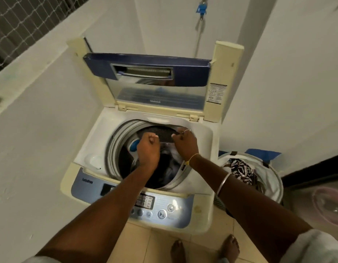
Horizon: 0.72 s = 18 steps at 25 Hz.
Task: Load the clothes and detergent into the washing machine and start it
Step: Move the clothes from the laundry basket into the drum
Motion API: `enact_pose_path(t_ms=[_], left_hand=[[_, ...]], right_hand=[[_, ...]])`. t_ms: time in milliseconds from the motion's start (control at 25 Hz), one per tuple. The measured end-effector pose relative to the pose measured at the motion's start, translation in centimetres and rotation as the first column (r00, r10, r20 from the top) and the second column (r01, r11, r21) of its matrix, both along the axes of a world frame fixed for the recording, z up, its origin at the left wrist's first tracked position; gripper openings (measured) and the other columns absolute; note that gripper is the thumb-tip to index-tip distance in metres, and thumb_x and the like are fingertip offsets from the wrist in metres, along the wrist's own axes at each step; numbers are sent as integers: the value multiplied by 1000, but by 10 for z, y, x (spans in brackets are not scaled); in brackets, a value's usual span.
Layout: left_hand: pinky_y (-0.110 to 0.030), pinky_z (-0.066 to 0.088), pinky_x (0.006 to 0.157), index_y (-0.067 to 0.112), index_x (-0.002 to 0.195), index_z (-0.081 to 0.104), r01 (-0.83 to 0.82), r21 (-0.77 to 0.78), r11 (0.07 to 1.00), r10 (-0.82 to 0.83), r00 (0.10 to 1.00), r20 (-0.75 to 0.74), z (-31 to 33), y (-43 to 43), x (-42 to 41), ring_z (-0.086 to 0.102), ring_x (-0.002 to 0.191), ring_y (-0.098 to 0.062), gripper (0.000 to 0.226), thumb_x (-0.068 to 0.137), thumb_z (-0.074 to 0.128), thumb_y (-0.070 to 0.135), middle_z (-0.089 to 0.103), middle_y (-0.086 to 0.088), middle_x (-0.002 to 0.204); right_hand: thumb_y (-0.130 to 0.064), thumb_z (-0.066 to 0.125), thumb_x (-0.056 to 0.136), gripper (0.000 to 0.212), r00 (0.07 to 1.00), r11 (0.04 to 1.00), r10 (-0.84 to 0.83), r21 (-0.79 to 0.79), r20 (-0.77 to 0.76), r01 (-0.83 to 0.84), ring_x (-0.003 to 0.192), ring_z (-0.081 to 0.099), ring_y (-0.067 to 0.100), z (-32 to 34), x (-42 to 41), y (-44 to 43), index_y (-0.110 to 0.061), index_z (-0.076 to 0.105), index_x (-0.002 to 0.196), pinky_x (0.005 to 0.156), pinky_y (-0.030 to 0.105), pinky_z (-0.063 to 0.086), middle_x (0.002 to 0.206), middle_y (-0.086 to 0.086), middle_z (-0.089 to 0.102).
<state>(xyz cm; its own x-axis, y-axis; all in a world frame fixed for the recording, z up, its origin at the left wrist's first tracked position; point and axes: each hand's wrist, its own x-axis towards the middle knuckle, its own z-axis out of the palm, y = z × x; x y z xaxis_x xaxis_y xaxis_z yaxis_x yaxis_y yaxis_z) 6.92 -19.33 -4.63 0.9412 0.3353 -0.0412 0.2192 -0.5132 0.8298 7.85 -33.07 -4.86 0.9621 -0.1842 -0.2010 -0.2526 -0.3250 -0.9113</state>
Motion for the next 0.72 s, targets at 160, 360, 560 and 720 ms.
enact_pose_path(t_ms=[160,360,560,720], left_hand=[[-17,47,75,24,102,57,280,39,959,-282,941,185,8,-102,-16,58,81,-2,10,102,50,30,60,15,91],[-23,51,79,25,110,54,498,116,859,-511,835,205,-21,-234,-18,60,88,-7,15,105,43,34,62,10,98],[-26,50,73,26,99,53,568,118,815,-578,813,78,-88,-328,-22,58,81,-8,13,105,42,29,60,7,90],[-35,55,78,20,105,60,524,129,842,-522,851,-51,-172,-364,-19,61,85,-10,21,104,44,32,65,2,93]], right_hand=[[-29,58,97,6,947,970,-221,153,233,189,72,65,8,3,-37,-66,-24,60,98,68,27,56,76,-4,66],[-29,58,98,13,872,904,-424,69,244,421,68,61,3,-31,-64,-181,-20,61,90,62,18,48,74,-8,64],[-31,56,98,12,878,881,-469,-17,98,473,70,64,8,-97,-76,-284,-23,59,89,63,22,50,75,-5,67],[-29,55,98,16,904,895,-427,-148,-15,420,66,61,7,-171,-74,-345,-24,57,83,61,22,44,71,-5,65]])
